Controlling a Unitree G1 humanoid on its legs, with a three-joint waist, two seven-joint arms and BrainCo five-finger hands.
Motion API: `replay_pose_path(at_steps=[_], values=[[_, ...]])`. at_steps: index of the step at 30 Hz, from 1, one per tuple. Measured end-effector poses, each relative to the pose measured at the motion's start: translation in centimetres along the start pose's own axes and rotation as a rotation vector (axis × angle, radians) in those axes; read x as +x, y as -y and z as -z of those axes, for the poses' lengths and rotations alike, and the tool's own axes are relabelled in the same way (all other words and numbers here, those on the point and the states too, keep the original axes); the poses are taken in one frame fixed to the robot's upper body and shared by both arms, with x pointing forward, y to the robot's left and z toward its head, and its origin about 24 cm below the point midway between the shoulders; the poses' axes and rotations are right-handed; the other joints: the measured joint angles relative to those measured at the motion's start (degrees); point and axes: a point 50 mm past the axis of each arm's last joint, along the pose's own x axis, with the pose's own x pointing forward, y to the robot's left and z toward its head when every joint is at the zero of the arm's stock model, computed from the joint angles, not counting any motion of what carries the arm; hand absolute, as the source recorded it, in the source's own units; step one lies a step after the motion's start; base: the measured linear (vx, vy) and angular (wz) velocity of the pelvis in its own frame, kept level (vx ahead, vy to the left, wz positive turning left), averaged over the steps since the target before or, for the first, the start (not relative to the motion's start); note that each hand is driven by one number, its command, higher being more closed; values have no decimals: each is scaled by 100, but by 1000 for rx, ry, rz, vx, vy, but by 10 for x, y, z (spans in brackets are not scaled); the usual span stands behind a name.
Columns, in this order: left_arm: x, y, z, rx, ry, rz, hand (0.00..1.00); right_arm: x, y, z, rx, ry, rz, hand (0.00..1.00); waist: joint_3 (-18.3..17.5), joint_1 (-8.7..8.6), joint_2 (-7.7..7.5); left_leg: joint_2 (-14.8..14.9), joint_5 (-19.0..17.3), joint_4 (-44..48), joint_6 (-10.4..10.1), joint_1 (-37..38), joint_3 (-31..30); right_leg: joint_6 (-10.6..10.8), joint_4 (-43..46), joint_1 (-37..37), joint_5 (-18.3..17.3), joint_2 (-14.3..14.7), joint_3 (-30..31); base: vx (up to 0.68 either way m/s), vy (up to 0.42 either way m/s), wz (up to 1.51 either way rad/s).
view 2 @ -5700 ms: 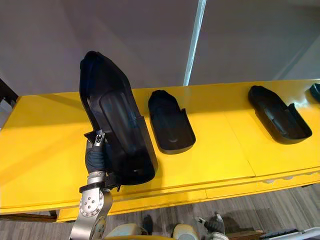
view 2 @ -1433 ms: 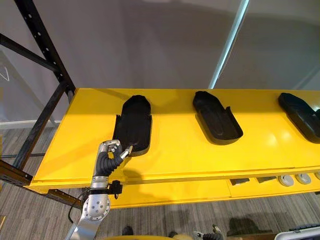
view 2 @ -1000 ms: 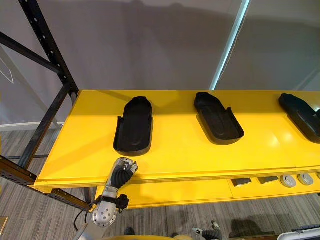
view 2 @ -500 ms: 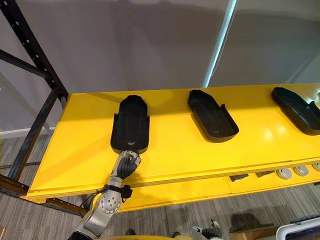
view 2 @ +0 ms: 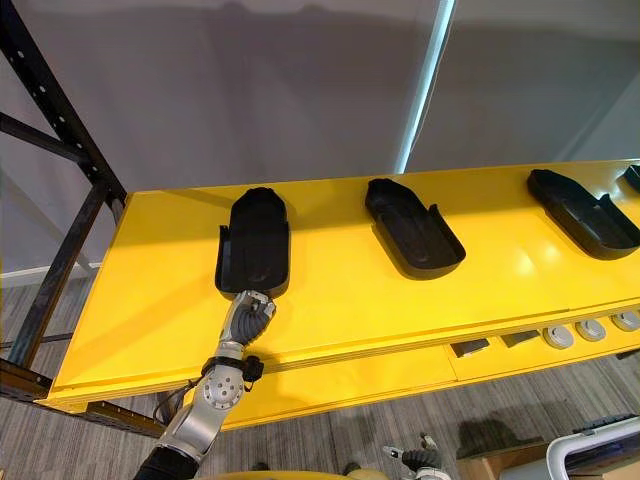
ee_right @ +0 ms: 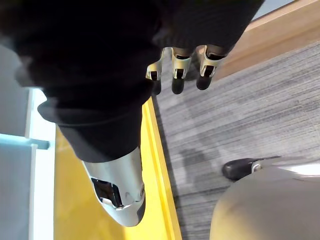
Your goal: Walk over and take plastic housings, then place them on the shelf
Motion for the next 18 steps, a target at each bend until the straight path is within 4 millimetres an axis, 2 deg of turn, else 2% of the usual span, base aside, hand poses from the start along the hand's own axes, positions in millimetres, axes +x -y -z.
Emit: replay_pose_path(at_steps=[8,11,15,16,18], values=[[1,-7,-5,-112,-9,-24,100,0,0,-1,-2,1,-1,0,1,0,1,-9,3,0,22,-13,-29,17,-9,10,17,-10,-44,8,-3,2],[-5,-22,-22,-194,61,-55,100,0,0,1,-3,-7,-1,0,8,2,-4,-13,4,0,23,-21,-109,16,-9,50,18,-14,-113,23,-6,13],[-10,-67,-70,-309,308,-215,100,0,1,5,-8,-21,1,0,9,89,-2,-12,7,1,24,-33,-224,14,8,116,18,-14,-139,22,-8,10],[-11,-74,-76,-325,340,-241,100,0,2,6,-10,-26,2,0,9,111,-2,-12,7,1,24,-31,-235,14,14,123,18,-13,-149,-11,-8,11],[-19,-103,-89,-390,439,-383,100,0,6,10,-19,-38,10,0,12,163,1,-2,8,1,26,-29,-345,10,16,177,16,-18,-224,-18,-11,18]])
